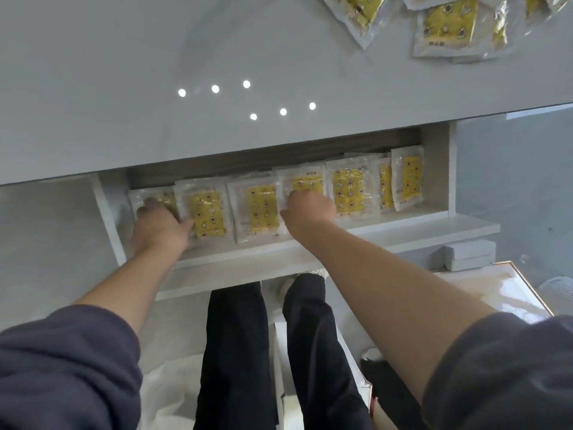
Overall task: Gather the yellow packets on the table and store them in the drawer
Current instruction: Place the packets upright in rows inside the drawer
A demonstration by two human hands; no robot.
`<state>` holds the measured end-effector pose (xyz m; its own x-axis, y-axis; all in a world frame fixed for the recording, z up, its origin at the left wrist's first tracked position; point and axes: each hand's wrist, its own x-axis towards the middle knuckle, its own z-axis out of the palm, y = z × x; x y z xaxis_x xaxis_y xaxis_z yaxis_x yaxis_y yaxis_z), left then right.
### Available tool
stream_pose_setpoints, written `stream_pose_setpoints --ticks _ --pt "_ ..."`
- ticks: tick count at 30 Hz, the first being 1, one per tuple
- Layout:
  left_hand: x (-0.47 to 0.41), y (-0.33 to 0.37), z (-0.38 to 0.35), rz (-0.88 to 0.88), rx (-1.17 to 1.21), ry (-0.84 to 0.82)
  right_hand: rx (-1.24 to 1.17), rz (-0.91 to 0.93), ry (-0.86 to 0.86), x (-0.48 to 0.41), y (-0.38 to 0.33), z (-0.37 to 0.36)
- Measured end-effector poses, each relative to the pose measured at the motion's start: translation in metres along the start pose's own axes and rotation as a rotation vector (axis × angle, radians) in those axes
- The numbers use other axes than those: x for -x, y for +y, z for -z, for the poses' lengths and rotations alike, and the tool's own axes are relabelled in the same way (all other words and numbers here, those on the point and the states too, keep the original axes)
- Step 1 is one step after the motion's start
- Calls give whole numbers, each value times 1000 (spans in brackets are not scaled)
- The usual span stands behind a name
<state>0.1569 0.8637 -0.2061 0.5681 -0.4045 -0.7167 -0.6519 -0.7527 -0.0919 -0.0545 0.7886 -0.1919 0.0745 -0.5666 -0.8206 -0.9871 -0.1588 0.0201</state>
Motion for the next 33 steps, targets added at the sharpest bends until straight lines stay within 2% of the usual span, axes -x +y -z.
stream_pose_setpoints --ticks 2,4,7,10,13,18,21,23,27,30,33 --pt "3 2 4 -104 -107 125 105 96 103 1 -5 3" --pt "3 7 7 -291 -189 195 130 249 203 -3 -12 1" --pt "-1 20 4 -474 -280 111 192 376 233 -10 -27 -1" --pt "2 28 1 -477 -346 67 203 364 161 -8 -35 -1" --pt "21 39 19 -484 -296 75 39 299 251 13 -29 15" --pt "80 70 66 -730 -314 2 -307 262 301 72 20 62" --pt "110 107 98 -794 -169 -81 -438 216 445 91 56 97" --pt "122 140 113 -842 -78 -59 -514 173 526 91 79 122" --pt "125 211 127 -873 9 161 -580 97 628 64 121 161" --pt "118 262 129 -773 35 317 -569 26 697 33 146 188" --pt "102 305 130 -655 62 386 -569 -6 719 6 159 216"
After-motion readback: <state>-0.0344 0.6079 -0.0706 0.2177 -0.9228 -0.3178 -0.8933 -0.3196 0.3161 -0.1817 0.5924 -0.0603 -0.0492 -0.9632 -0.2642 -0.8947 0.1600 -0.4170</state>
